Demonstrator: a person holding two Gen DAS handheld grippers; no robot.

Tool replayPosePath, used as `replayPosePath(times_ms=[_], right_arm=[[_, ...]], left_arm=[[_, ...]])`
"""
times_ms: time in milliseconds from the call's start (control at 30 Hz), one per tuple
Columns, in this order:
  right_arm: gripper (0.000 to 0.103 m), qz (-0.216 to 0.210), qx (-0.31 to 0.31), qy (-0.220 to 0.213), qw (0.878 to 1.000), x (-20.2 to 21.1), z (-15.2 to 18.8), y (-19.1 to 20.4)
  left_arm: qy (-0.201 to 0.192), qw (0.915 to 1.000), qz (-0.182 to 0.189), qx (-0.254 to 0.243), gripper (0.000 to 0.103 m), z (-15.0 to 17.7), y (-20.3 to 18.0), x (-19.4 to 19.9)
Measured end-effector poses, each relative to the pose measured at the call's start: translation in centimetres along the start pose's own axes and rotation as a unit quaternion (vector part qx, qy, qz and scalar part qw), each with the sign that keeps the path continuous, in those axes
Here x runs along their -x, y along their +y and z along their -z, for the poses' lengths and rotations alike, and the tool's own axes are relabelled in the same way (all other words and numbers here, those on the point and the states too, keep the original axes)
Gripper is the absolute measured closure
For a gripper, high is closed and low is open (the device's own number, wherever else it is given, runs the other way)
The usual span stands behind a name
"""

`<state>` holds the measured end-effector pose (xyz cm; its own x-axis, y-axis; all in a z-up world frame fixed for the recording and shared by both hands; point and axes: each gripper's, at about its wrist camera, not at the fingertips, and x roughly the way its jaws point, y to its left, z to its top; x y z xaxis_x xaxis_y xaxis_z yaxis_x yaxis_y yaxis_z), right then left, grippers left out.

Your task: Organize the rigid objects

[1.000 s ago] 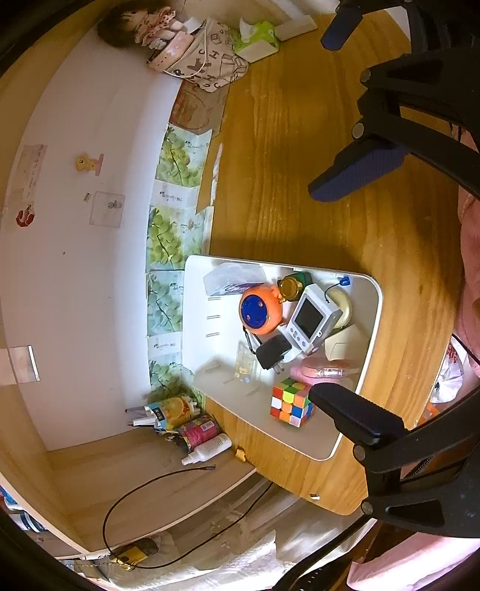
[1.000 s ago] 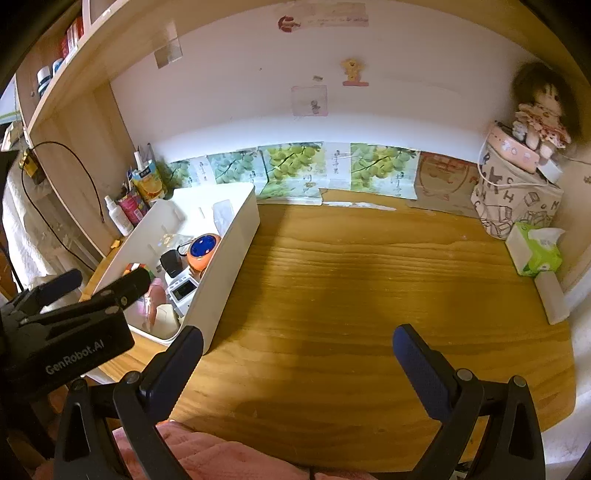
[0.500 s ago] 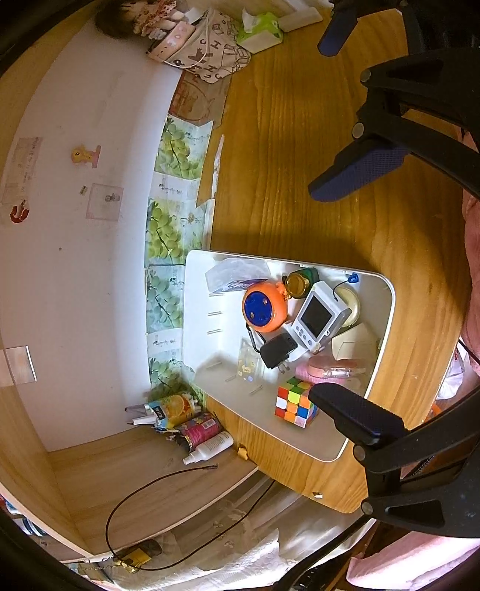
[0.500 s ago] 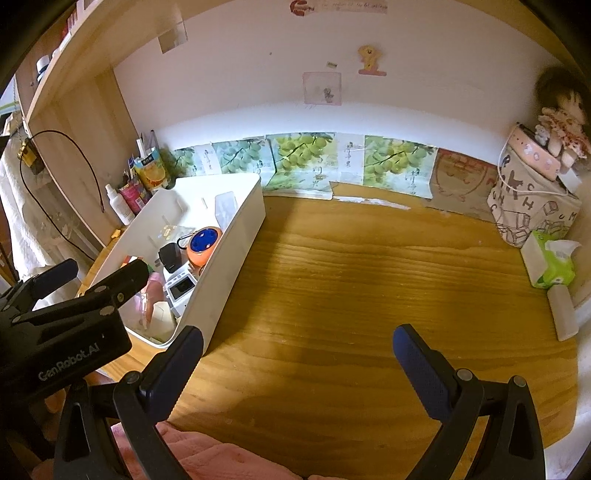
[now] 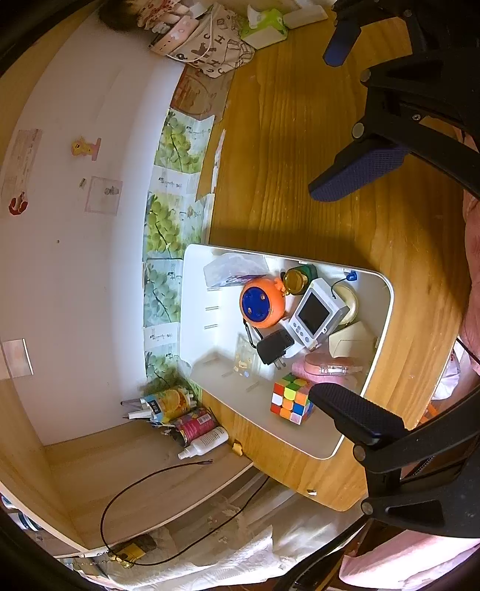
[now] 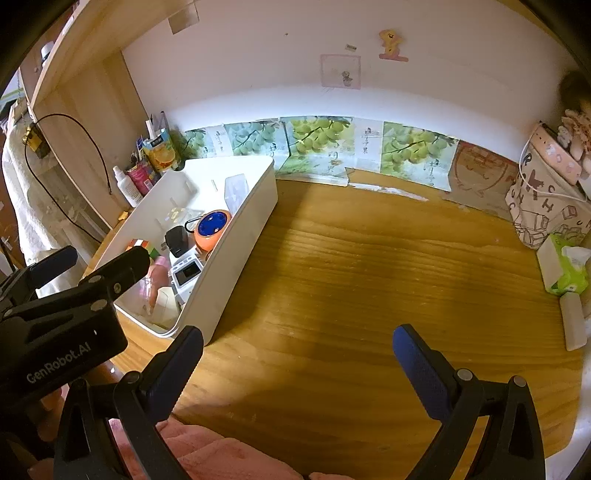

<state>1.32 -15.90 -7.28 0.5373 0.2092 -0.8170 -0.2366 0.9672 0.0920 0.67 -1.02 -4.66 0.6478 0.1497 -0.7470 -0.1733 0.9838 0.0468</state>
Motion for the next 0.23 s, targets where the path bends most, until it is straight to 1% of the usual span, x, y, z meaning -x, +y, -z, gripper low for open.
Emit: replayPosePath(times_ms=[233], right_arm=[[0.0,0.0,0.001,-0.002,1.0,0.1,0.06,0.01]], left_arm=[[-0.004,1.0,-0.003,-0.001,0.004,0.1,0.02,0.32]])
